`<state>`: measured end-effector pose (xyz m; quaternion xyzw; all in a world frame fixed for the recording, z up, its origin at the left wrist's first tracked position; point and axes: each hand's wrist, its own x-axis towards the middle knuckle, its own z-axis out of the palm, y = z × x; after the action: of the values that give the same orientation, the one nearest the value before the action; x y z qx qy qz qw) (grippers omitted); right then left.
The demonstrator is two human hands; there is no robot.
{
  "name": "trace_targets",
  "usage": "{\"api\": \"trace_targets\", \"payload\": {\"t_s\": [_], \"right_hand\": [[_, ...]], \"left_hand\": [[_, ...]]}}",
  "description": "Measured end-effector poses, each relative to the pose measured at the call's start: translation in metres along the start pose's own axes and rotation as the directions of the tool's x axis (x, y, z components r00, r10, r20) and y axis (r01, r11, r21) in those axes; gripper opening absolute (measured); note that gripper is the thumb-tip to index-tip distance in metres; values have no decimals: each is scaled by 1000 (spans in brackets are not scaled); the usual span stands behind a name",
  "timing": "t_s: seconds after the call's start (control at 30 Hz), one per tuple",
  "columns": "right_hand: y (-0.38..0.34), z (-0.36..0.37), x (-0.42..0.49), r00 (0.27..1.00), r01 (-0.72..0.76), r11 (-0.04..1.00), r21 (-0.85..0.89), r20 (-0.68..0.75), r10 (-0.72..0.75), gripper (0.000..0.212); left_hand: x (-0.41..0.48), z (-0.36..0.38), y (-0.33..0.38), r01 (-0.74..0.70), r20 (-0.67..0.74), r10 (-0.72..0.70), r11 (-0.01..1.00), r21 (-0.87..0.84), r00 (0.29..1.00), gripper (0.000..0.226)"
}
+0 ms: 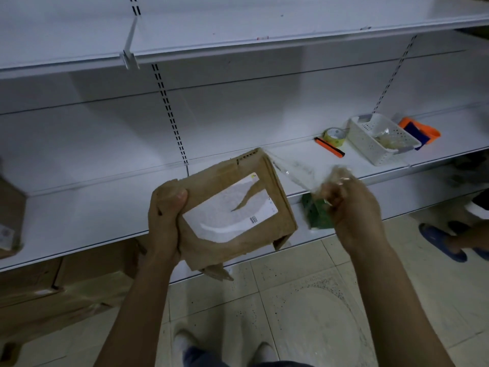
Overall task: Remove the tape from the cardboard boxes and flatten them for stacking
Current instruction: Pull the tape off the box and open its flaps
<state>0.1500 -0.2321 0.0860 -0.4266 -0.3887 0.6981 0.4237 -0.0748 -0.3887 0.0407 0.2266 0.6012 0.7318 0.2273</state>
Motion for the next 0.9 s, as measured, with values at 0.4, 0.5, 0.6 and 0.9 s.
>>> {"api": "trace_targets", "payload": {"t_s": [0.4, 0.5, 0.6, 0.9], "right_hand": [[19, 3, 5, 974, -154, 988, 30, 176, 146, 49], [19, 8, 6, 978, -15, 949, -314, 191, 79, 40], [22, 15, 3, 981, 168, 887, -429, 164, -107, 4], [25, 8, -10, 775, 491, 434, -755, 151, -614, 15]], "left_hand": [[-18, -3, 8, -743, 317, 720, 402, 535, 617, 77], [-25, 2, -1, -729, 349, 666, 454, 512, 659, 77], [-32, 10, -6, -565, 303, 479, 657, 499, 824, 72], [-36, 81, -19, -501, 486, 131, 127, 856, 864, 135]]}}
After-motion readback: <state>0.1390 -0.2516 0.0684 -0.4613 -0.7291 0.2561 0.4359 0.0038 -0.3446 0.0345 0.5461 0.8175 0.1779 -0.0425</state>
